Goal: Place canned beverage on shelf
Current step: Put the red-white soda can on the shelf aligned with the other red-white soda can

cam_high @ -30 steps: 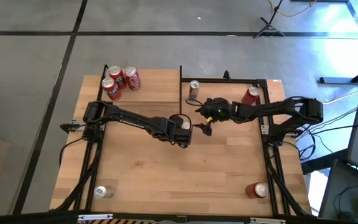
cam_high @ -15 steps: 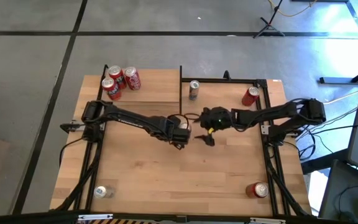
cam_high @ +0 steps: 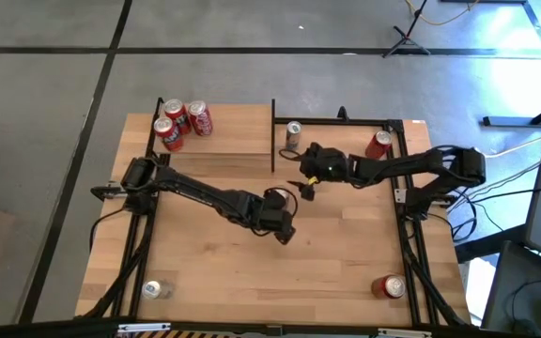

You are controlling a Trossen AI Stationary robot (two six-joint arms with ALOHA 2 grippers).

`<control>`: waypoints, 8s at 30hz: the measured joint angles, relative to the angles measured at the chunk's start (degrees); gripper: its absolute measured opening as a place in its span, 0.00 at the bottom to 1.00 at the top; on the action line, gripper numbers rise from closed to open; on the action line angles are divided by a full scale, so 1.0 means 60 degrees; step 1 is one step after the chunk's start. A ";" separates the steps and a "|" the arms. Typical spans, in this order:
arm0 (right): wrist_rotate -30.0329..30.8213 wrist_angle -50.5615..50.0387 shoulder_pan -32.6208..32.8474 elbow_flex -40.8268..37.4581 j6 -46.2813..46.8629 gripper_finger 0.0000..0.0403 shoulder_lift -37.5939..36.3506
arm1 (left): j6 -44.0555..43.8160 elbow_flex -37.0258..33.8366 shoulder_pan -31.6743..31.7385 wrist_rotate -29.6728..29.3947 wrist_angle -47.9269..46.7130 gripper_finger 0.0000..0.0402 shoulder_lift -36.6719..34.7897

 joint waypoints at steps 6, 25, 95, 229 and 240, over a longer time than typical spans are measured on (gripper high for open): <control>-0.0596 0.0089 0.0007 -0.0007 0.0090 0.91 0.0414 | -0.0087 0.0000 0.0153 -0.0939 -0.0277 0.77 0.0065; -0.1781 0.0139 0.1654 -0.0007 -0.0178 0.91 0.0412 | -0.0265 -0.0004 0.0385 -0.0770 -0.3244 0.77 0.0023; 0.0063 -0.5215 0.0375 -0.0023 0.0749 0.91 -0.3892 | -0.4512 0.0120 0.1306 0.0714 -0.1841 0.77 -0.1365; -0.0294 -0.4493 0.0375 0.1162 0.0854 0.91 -0.3320 | 0.5603 0.1226 0.1862 0.2865 -0.4494 0.66 -0.3816; -0.0170 -0.4485 -0.0391 0.1596 0.1891 0.91 -0.3316 | 0.7106 0.1239 0.3670 0.2336 -0.6662 0.66 -0.6300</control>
